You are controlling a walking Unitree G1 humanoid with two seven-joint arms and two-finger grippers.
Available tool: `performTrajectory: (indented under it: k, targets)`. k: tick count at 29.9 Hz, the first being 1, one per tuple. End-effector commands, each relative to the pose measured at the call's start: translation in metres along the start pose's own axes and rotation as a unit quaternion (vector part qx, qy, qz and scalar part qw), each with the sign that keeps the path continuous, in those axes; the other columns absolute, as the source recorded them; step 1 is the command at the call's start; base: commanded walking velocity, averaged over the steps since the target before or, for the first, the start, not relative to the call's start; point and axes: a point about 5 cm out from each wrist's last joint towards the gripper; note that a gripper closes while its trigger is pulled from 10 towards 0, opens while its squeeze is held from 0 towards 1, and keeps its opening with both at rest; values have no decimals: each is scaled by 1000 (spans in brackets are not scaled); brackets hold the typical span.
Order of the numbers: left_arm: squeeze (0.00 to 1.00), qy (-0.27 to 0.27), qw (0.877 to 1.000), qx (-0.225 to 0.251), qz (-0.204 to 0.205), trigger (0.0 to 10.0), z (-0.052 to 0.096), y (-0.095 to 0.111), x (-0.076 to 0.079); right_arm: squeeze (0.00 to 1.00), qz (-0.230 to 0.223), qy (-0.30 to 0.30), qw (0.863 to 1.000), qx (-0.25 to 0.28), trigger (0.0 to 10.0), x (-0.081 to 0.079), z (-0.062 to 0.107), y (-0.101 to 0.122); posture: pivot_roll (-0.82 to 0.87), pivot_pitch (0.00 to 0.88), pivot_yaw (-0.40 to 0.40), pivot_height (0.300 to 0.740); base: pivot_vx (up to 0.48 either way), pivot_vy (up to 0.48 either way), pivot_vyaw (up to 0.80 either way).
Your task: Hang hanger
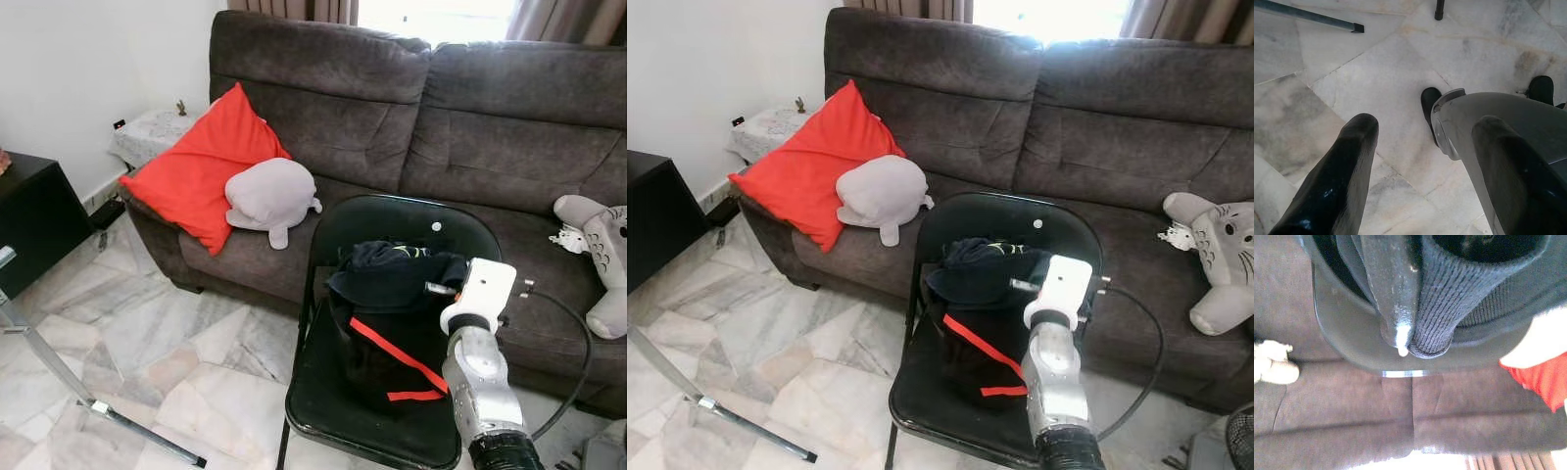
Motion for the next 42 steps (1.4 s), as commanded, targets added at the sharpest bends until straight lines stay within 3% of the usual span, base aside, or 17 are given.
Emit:
performTrajectory:
  k: [1,8,17,22,29,31,34,35,37,42]
  targets:
    - [0,2,1000,-12,-6,10000,1,-4,-4,0,2,-12,999,39,0,4,-6,20,102,0,44,740,0,0,0]
    - [0,0,1000,-12,-6,10000,1,-4,-4,0,4,-39,997,66,0,21,-11,39,99,0,46,740,0,0,0]
    - [0,-2,1000,-13,-5,10000,1,-4,-4,0,-9,-63,990,122,0,49,-19,79,93,0,47,740,0,0,0]
    - [0,-4,1000,-14,-5,10000,1,-4,-3,0,-39,-56,990,125,0,56,-21,91,93,0,47,740,0,0,0]
    - [0,-5,1000,-15,-4,10000,1,-4,-3,0,-2,4,998,57,0,43,-17,71,91,0,44,740,0,0,0]
    - [0,-6,1000,-16,-5,10000,1,-5,-3,0,-38,2,999,-11,0,41,-8,42,88,0,46,740,0,0,0]
    - [0,-6,1000,-16,-5,10000,1,-5,-3,0,-40,-6,999,-26,0,42,-6,36,88,0,46,740,0,0,0]
    - [0,-7,1000,-17,-5,10000,1,-5,-3,0,-83,-7,994,-74,0,41,-2,20,88,0,47,740,0,0,0]
    - [0,-7,1000,-17,-6,10000,1,-5,-3,0,-107,4,988,-112,0,37,2,8,85,0,47,740,0,0,0]
    - [0,-9,1000,-17,-6,10000,1,-4,-3,0,-80,22,987,-134,0,32,9,-1,85,0,48,740,0,0,0]
Point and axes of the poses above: a point about 5 cm out from each wrist's last joint towards the gripper, its own z axis pointing back from the gripper into the wrist, its own y axis along the axis of the wrist's last joint, x = y × z, and after that the axes turned 14 degrees about z, right-handed
